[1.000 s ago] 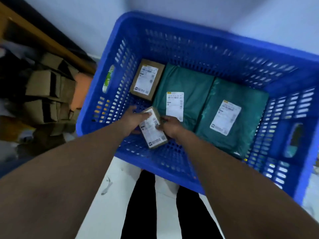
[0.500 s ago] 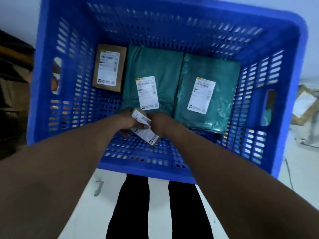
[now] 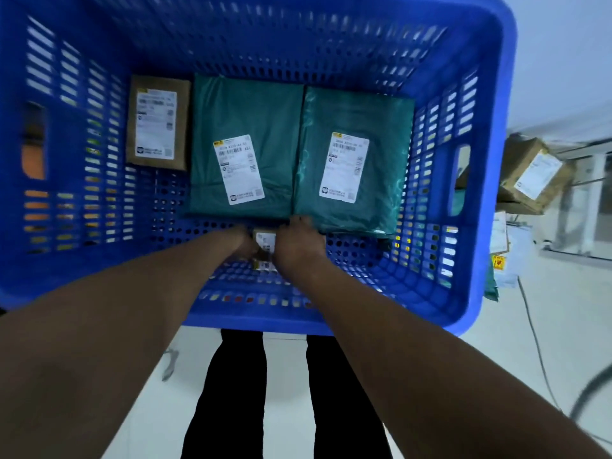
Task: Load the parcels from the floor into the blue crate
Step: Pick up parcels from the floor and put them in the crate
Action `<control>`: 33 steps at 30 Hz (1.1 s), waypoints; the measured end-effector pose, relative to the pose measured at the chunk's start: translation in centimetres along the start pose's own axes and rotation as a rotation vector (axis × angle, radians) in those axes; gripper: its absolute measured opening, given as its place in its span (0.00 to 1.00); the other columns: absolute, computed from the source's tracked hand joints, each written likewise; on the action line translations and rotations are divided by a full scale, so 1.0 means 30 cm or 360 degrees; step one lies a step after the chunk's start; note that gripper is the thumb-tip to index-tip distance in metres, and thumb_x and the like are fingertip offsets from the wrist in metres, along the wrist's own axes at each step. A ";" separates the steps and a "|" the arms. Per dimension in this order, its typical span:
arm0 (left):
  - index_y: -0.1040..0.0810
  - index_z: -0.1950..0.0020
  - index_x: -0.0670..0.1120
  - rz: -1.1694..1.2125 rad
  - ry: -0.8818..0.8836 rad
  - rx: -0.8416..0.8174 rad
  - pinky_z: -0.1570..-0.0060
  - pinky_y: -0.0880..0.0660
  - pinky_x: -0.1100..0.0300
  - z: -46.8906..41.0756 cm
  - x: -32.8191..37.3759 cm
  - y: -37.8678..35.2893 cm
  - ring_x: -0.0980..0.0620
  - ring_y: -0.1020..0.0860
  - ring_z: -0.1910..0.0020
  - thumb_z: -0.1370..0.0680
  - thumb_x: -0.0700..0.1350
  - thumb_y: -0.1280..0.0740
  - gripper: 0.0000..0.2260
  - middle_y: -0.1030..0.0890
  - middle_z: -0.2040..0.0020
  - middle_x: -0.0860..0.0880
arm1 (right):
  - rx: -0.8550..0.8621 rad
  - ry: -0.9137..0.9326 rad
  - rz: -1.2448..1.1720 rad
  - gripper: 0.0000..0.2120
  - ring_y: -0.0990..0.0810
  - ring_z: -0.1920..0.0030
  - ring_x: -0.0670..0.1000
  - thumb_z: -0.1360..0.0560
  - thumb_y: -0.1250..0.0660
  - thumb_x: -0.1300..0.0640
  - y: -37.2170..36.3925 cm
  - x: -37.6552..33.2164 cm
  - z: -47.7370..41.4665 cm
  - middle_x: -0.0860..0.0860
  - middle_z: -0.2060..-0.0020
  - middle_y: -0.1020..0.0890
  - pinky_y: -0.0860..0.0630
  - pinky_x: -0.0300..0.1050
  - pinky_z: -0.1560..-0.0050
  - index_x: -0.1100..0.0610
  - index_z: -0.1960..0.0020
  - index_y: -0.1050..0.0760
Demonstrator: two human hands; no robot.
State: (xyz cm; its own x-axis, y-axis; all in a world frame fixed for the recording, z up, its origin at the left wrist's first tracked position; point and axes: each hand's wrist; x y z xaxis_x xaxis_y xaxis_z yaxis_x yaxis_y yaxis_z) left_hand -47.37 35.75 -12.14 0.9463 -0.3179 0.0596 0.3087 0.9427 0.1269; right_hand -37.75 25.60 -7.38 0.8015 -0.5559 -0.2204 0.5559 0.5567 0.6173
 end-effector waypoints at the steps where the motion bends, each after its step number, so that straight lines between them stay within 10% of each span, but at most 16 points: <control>1: 0.21 0.44 0.42 0.0014 -0.0015 -0.0014 0.55 0.28 0.58 0.004 0.031 -0.023 0.48 0.24 0.55 0.20 0.51 0.31 0.14 0.20 0.48 0.44 | 0.0098 0.0018 0.0016 0.17 0.33 0.32 0.60 0.22 0.35 0.58 0.000 0.020 0.010 0.58 0.35 0.28 0.24 0.53 0.45 0.60 0.34 0.25; 3: 0.22 0.57 0.43 0.0029 -0.0120 0.0029 0.62 0.31 0.59 -0.016 0.086 -0.067 0.51 0.29 0.64 0.19 0.44 0.34 0.09 0.21 0.58 0.44 | 0.0162 0.0029 0.0006 0.16 0.29 0.33 0.60 0.22 0.36 0.59 -0.006 0.060 0.026 0.58 0.36 0.25 0.23 0.53 0.45 0.60 0.36 0.23; 11: 0.38 0.20 0.48 0.0195 -0.0475 -0.0219 0.39 0.35 0.57 -0.015 0.246 -0.146 0.50 0.31 0.37 0.14 0.44 0.40 0.22 0.32 0.26 0.51 | -0.0186 -0.0397 -0.0394 0.12 0.18 0.45 0.56 0.22 0.36 0.58 -0.022 0.182 0.035 0.56 0.43 0.17 0.27 0.44 0.55 0.59 0.42 0.20; 19: 0.46 0.17 0.46 0.0286 -0.0440 -0.0322 0.25 0.41 0.53 -0.021 0.301 -0.194 0.49 0.37 0.24 0.15 0.44 0.40 0.27 0.40 0.19 0.47 | -0.0192 -0.0448 -0.0489 0.17 0.21 0.37 0.57 0.20 0.36 0.51 -0.039 0.301 0.030 0.57 0.36 0.21 0.26 0.47 0.44 0.59 0.35 0.23; 24: 0.21 0.45 0.36 0.0658 -0.0223 0.0273 0.58 0.25 0.54 -0.061 0.336 -0.189 0.47 0.22 0.56 0.22 0.40 0.31 0.09 0.20 0.51 0.43 | -0.0306 -0.0334 -0.0476 0.17 0.22 0.39 0.59 0.22 0.36 0.58 -0.035 0.409 0.043 0.60 0.36 0.22 0.25 0.46 0.44 0.61 0.34 0.26; 33: 0.18 0.52 0.40 0.0369 -0.0260 0.0785 0.64 0.27 0.59 0.218 0.396 -0.101 0.48 0.21 0.62 0.22 0.45 0.33 0.09 0.18 0.56 0.42 | -0.0125 -0.0023 -0.0079 0.14 0.20 0.41 0.60 0.22 0.37 0.57 0.123 0.436 0.175 0.59 0.39 0.20 0.23 0.49 0.45 0.61 0.39 0.22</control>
State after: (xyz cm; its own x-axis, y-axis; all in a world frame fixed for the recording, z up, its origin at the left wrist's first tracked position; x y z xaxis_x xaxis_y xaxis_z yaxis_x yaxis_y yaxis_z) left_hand -37.70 28.44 -5.35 0.9447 -0.1567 0.2882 -0.0240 0.8432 0.5371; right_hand -26.39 17.15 -4.00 0.7696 -0.5926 -0.2377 0.6108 0.5747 0.5446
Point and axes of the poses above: each hand's wrist, its own z-axis away from the middle knuckle, its own y-axis out of the back of the hand, x = y × z
